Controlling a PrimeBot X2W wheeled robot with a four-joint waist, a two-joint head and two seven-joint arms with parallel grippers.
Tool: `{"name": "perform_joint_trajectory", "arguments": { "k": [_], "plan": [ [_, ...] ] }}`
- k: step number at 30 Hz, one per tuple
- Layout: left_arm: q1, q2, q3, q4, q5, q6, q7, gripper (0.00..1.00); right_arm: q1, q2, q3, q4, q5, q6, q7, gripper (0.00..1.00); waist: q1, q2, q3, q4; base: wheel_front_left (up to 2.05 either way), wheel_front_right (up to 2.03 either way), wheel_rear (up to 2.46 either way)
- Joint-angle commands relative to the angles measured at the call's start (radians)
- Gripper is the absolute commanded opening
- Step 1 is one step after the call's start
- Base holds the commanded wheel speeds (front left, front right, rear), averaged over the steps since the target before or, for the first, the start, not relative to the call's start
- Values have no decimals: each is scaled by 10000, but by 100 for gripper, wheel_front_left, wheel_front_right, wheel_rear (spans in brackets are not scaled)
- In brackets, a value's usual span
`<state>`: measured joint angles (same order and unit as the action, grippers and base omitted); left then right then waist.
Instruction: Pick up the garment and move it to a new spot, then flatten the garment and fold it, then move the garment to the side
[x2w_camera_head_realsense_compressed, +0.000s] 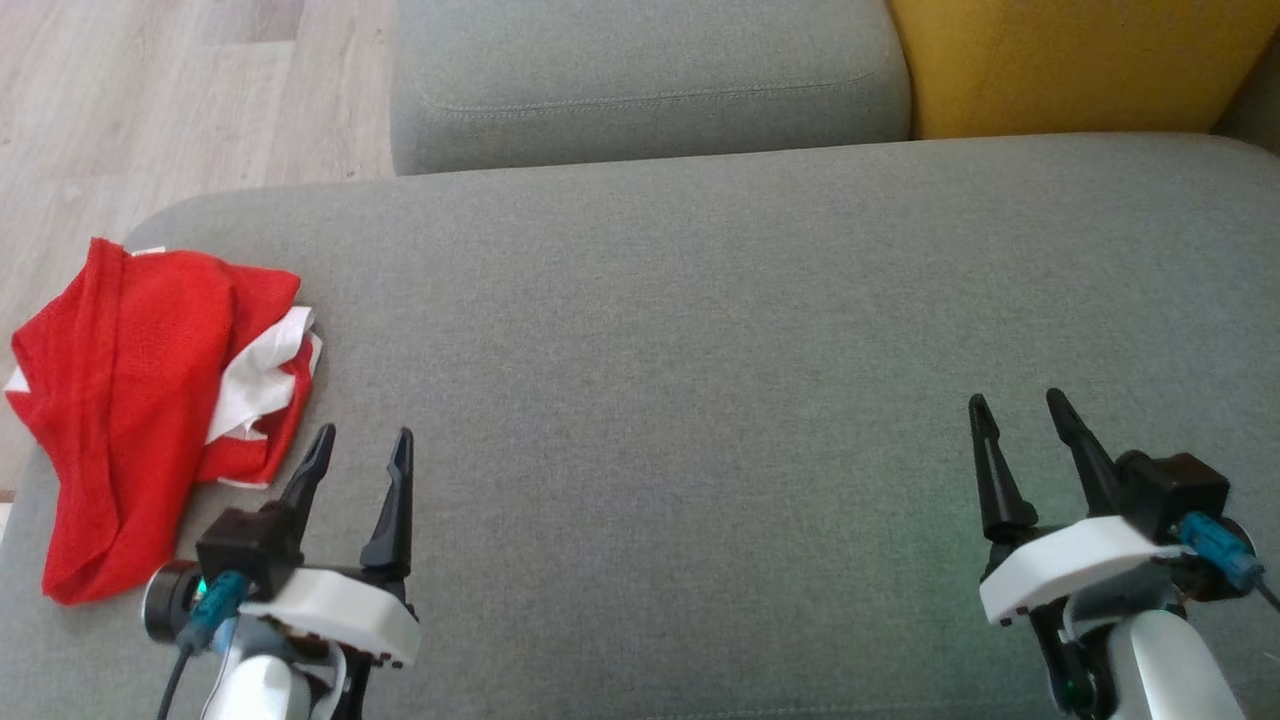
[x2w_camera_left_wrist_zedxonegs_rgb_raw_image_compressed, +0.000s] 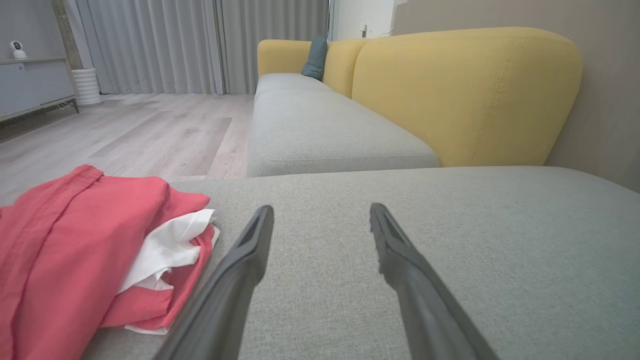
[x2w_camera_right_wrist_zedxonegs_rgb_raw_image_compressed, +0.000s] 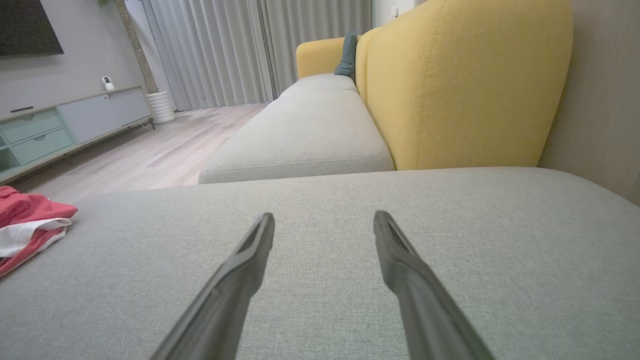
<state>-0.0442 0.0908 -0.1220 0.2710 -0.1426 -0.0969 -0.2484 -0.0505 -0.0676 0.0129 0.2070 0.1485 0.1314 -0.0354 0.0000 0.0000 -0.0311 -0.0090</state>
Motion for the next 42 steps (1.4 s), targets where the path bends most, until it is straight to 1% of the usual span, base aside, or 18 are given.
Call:
{"name": "perform_joint_trajectory", "arguments": {
  "k": [1, 20, 27, 30, 34, 35, 42],
  "plan": [
    [-536, 136, 271, -255, 147, 30, -134, 100, -287, 60, 154, -331, -48, -7, -110, 100, 0, 0, 6, 8, 0, 0, 0],
    [-532, 5, 435, -102, 137, 81, -134, 100, -257, 162, 45, -298, 64, -7, -86, 100, 0, 0, 39, 37, 0, 0, 0],
    [-588, 3, 475, -39, 159, 76, -134, 100, -279, 168, -12, -369, 5, -7, -33, 100, 0, 0, 58, 175, 0, 0, 0],
    [-628, 9, 505, 4, 182, 101, -134, 100, -276, 169, -32, -425, -39, -7, -13, 100, 0, 0, 70, 366, 0, 0, 0],
    [-707, 32, 568, 13, 213, 158, -134, 100, -253, 170, 7, -532, -107, -7, 27, 100, 0, 0, 97, 786, 0, 0, 0],
    [-707, 32, 568, 13, 213, 158, -134, 100, -253, 170, 7, -532, -107, -7, 27, 100, 0, 0, 97, 786, 0, 0, 0],
    [-793, 138, 746, -22, 170, 186, -134, 100, -247, 172, 86, -764, -94, -7, 119, 100, 0, 0, 142, 1868, 0, 0, 0]
  ]
}}
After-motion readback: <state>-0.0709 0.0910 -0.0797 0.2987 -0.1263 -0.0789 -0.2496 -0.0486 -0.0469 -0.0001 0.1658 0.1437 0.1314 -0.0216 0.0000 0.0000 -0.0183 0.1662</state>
